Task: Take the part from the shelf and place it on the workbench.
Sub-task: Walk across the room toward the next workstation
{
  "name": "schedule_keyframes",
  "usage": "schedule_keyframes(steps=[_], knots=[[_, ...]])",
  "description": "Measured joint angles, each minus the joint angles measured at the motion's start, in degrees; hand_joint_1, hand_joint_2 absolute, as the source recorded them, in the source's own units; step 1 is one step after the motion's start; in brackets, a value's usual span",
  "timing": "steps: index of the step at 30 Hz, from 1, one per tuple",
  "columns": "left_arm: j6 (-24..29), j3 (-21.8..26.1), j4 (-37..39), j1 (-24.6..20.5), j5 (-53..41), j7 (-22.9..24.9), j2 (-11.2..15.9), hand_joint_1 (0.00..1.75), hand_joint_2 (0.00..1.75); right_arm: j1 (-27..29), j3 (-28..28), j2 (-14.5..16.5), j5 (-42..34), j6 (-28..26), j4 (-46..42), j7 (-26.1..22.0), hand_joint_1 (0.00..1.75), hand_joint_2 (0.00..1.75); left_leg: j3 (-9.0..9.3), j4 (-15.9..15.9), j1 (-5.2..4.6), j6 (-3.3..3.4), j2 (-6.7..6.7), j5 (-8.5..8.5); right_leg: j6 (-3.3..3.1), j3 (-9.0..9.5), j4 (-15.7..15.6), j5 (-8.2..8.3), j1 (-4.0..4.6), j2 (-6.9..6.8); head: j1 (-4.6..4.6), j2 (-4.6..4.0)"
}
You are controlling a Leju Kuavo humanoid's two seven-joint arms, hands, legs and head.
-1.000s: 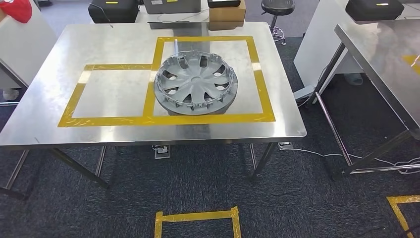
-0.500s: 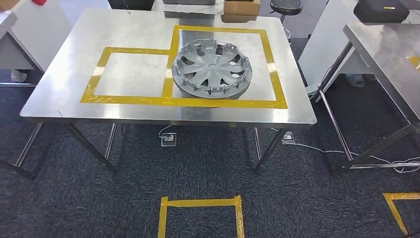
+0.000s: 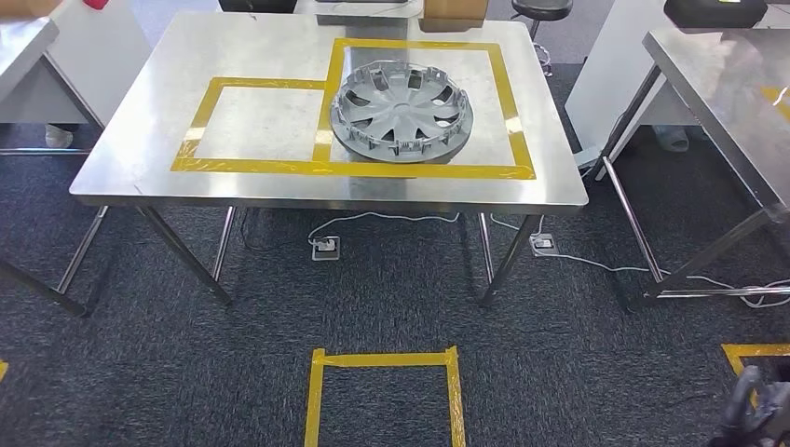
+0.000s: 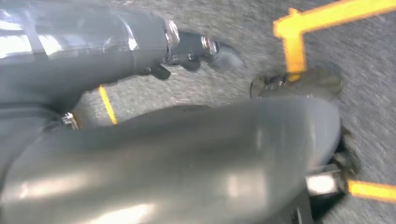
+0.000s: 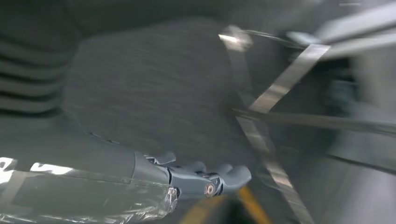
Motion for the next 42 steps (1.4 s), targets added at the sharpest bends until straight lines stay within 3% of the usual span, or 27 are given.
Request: schedule_keyframes(steps=[1,2,3,4,6,7,8,10,12,14,16,17,18,19,21,23,24,25,27,29,31,33,34,36,38,40,42], knots=[[0.0,0.01,0.0,-0.01,0.11,0.22,0.1,0.0,0.0,-0.8,1.39,1.14,0.54,0.52,3.26,0.63,0.0,0.0,-0.72,3.53,0.2,-0.44,0.0,-2.66,0.07,-0.98,0.24,0.54,-0.22,-0.01,-0.19,0.0],[0.01,0.01,0.01,-0.01,0.2,0.39,0.27,0.0,0.0,-1.49,2.79,2.41,1.17,0.98,6.43,1.46,0.0,0.0,-1.19,6.76,0.4,-0.86,0.03,-4.07,0.36,-2.0,0.64,1.0,-0.45,-0.08,-0.37,0.0],[0.02,0.01,0.01,0.0,0.24,0.52,0.47,0.0,0.0,-2.18,4.12,3.66,1.78,1.36,9.39,2.34,0.0,0.0,-1.09,8.86,0.6,-1.29,0.07,-4.0,0.62,-3.06,1.16,1.39,-0.69,-0.16,-0.59,0.0],[0.05,0.01,0.02,0.0,0.27,0.58,0.66,0.0,0.0,-2.87,5.42,4.9,2.38,1.76,12.3,3.2,0.0,0.0,-0.23,9.36,0.85,-1.73,0.12,-2.72,0.9,-4.19,1.8,1.73,-0.97,-0.25,-0.84,0.0],[0.14,0.01,0.01,-0.03,0.26,0.57,1.01,0.0,0.0,-4.04,7.9,7.21,3.48,2.8,17.47,4.85,0.0,0.0,4.07,5.08,1.5,-2.75,0.22,0.21,1.56,-6.46,3.47,2.21,-1.5,-0.38,-1.38,0.0],[0.19,0.02,-0.01,-0.09,0.24,0.51,1.1,0.0,0.0,-4.45,9.1,8.14,3.99,3.37,19.61,5.53,0.0,0.0,6.83,1.38,1.65,-3.13,0.18,0.35,1.92,-7.48,4.43,2.34,-1.66,-0.4,-1.81,0.0],[0.22,0.02,-0.03,-0.14,0.18,0.42,1.16,0.0,0.0,-4.78,10.27,8.95,4.42,3.87,21.45,6.11,0.0,0.0,9.01,-1.8,1.72,-3.05,0.12,-0.32,2.27,-8.26,5.25,2.48,-1.68,-0.36,-2.14,0.0],[0.31,0.03,-0.06,-0.18,0.05,0.24,1.23,0.0,0.0,-5.28,12.3,10.17,5.16,4.54,24.52,6.81,0.0,0.0,10.63,-4.82,1.51,-2.02,-0.01,-1.77,2.83,-9.0,6.11,3.02,-1.63,-0.28,-2.46,0.0],[0.37,0.03,-0.05,-0.11,-0.05,0.16,1.32,0.0,0.0,-5.53,13.93,11.13,5.66,4.91,27.04,7.17,0.0,0.0,9.88,-4.8,1.57,-0.51,0.01,-1.4,3.25,-9.32,6.26,3.22,-1.69,-0.23,-2.31,0.0],[0.43,0.03,-0.05,-0.09,-0.1,0.1,1.37,0.0,0.0,-5.57,15.29,11.84,5.89,5.2,29.04,7.31,0.0,0.0,8.91,-4.8,1.6,0.75,0.03,-0.49,3.66,-10.28,8.75,0.13,-1.74,-0.09,-1.93,0.0],[0.57,0.03,-0.05,-0.11,-0.1,0.07,1.38,0.0,0.0,-5.71,16.36,12.28,6.0,5.55,30.48,7.34,0.0,0.0,7.83,-4.77,1.34,1.46,0.08,0.47,3.86,-11.76,15.17,-5.28,-1.68,0.08,-1.24,0.0],[0.65,0.03,-0.05,-0.09,-0.1,0.06,1.38,0.0,0.0,-5.84,16.8,12.43,6.07,5.78,31.06,7.34,0.0,0.0,7.28,-4.75,1.13,1.62,0.19,0.91,3.8,-12.32,18.63,-7.12,-1.61,0.13,-0.95,0.0],[0.73,0.03,-0.05,-0.08,-0.1,0.06,1.38,0.0,0.0,-5.99,17.26,12.58,6.19,6.01,31.61,7.33,0.0,0.0,6.76,-4.73,0.87,1.77,0.37,1.32,3.58,-12.37,20.97,-7.72,-1.5,0.15,-0.74,0.0],[0.8,0.03,-0.05,-0.06,-0.1,0.06,1.38,0.0,0.0,-6.12,17.74,12.71,6.3,6.21,32.15,7.32,0.0,0.0,6.29,-4.72,0.58,1.88,0.6,1.69,3.18,-11.69,21.61,-7.22,-1.34,0.16,-0.55,0.0],[0.87,0.03,-0.05,-0.03,-0.1,0.06,1.35,0.0,0.0,-6.29,18.54,12.94,6.47,6.53,32.99,7.29,0.0,0.0,5.65,-4.74,0.0,2.01,1.13,2.25,1.87,-7.79,16.9,-4.48,-0.75,0.03,-0.18,0.0],[0.89,0.03,-0.07,-0.02,-0.11,0.06,1.2,0.0,0.0,-6.61,19.19,13.06,6.52,6.66,33.42,7.26,0.0,0.0,5.41,-4.79,-0.27,1.87,1.99,2.65,-0.03,-2.51,8.47,-3.44,0.32,-1.21,-0.16,0.0],[0.91,0.03,-0.08,-0.03,-0.13,0.06,1.13,0.0,0.0,-6.85,19.49,13.1,6.53,6.68,33.58,7.24,0.0,0.0,5.37,-4.83,-0.21,1.69,2.57,2.84,-0.63,-0.94,5.64,-3.44,0.82,-1.67,-0.23,0.0],[0.92,0.03,-0.09,-0.04,-0.14,0.07,1.04,0.0,0.0,-7.07,19.75,13.1,6.54,6.7,33.78,7.22,0.0,0.0,5.33,-4.89,-0.04,1.43,3.21,3.06,-1.1,-0.05,3.82,-3.6,1.26,-1.97,-0.22,0.0],[0.93,0.03,-0.09,-0.07,-0.15,0.08,0.97,0.0,0.0,-7.19,20.08,13.1,6.54,6.7,34.28,7.19,0.0,0.0,5.33,-4.97,0.24,0.84,3.88,3.31,-1.27,0.08,2.69,-2.68,1.47,-1.15,0.17,0.0],[0.94,0.03,-0.09,-0.09,-0.15,0.08,0.97,0.0,0.0,-7.1,20.39,13.19,6.54,6.72,34.79,7.18,0.0,0.0,4.7,-3.58,0.4,0.21,2.0,1.81,-1.18,0.24,1.29,-1.4,1.12,-0.4,0.44,0.0],[0.96,0.03,-0.08,-0.03,-0.15,0.09,1.02,0.0,0.0,-7.1,20.88,13.34,6.54,6.76,35.14,7.18,0.0,0.0,2.56,1.77,0.6,-0.44,-0.2,-2.14,-0.85,-0.21,0.76,-0.49,0.76,0.36,0.01,0.0],[0.96,0.03,-0.05,0.08,-0.12,0.09,1.09,0.0,0.0,-7.07,21.26,13.41,6.53,6.77,35.47,7.19,0.0,0.0,0.37,8.15,0.9,-1.09,-0.33,-5.24,-0.67,-1.1,1.22,-0.15,0.61,1.29,-0.71,0.0],[0.96,0.03,-0.04,0.11,-0.1,0.09,1.13,0.0,0.0,-7.03,21.36,13.45,6.52,6.77,35.67,7.21,0.0,0.0,0.23,9.35,1.1,-1.41,-0.21,-5.25,-0.53,-1.55,1.62,-0.08,0.47,1.8,-0.98,0.0],[0.96,0.03,-0.03,0.13,-0.07,0.07,1.19,0.0,0.0,-7.0,21.46,13.51,6.5,6.76,36.02,7.25,0.0,0.0,2.92,5.66,1.62,-2.15,-0.52,-2.42,-0.06,-2.51,2.86,-0.19,-0.04,3.01,-1.32,0.0],[0.96,0.03,-0.03,0.14,-0.06,0.06,1.18,0.0,0.0,-7.11,21.48,13.53,6.5,6.74,36.24,7.27,0.0,0.0,6.77,-0.6,2.2,-2.73,-3.24,-0.38,0.76,-3.78,4.64,-0.64,-0.54,4.26,-1.82,0.0],[0.96,0.03,-0.04,0.17,-0.05,0.05,1.17,0.0,0.0,-7.2,21.5,13.52,6.5,6.68,36.38,7.28,0.0,0.0,8.06,-2.83,2.44,-2.32,-5.28,-0.7,1.56,-4.98,6.16,-0.88,-0.62,5.58,-2.25,0.0],[0.97,0.03,-0.04,0.19,0.02,0.06,1.2,0.0,0.0,-7.12,21.63,13.53,6.49,6.62,36.54,7.34,0.0,0.0,7.78,-2.74,2.42,-1.23,-4.3,-0.8,2.13,-5.73,6.72,-0.69,-0.65,6.88,-2.15,0.0]])
